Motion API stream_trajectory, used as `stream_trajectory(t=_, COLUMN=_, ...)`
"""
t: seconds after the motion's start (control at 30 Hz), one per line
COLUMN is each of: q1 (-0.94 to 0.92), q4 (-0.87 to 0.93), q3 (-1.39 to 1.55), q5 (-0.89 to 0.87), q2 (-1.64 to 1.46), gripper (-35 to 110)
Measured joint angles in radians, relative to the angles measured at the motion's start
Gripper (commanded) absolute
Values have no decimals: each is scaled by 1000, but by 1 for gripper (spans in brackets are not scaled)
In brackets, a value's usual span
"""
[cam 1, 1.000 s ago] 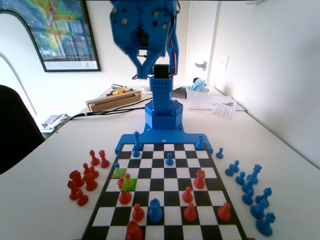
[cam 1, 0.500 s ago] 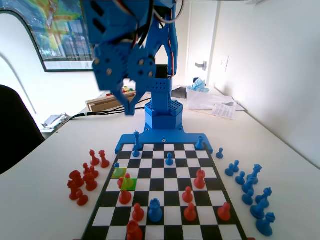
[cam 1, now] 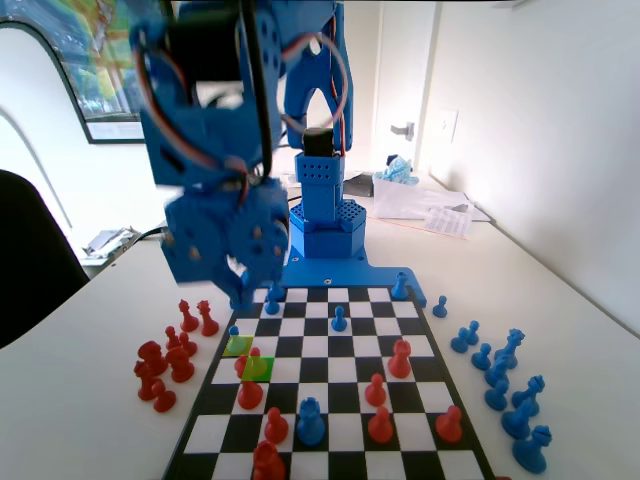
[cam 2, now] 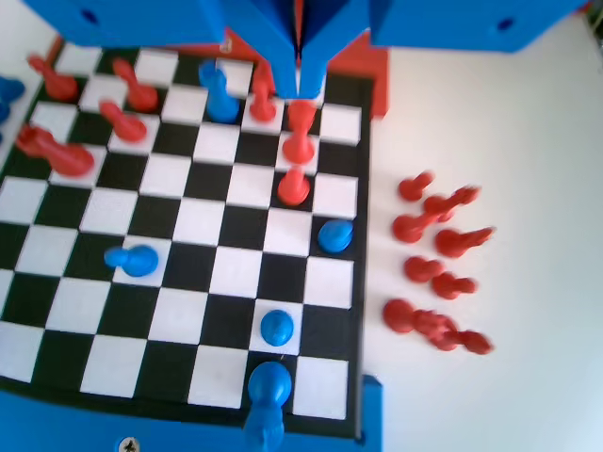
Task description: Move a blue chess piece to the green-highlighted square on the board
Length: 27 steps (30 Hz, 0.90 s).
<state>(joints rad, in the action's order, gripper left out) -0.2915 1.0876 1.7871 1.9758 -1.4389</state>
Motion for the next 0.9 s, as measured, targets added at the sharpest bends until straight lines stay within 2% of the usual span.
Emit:
stream_trajectory(t=0.4, q1=11, q4=-109, q3=-25, q5=-46, q2=100, gripper=10)
stream_trajectory(t=0.9, q1=11, q4=-258, q3=173, q5=-26, q2=60, gripper=11)
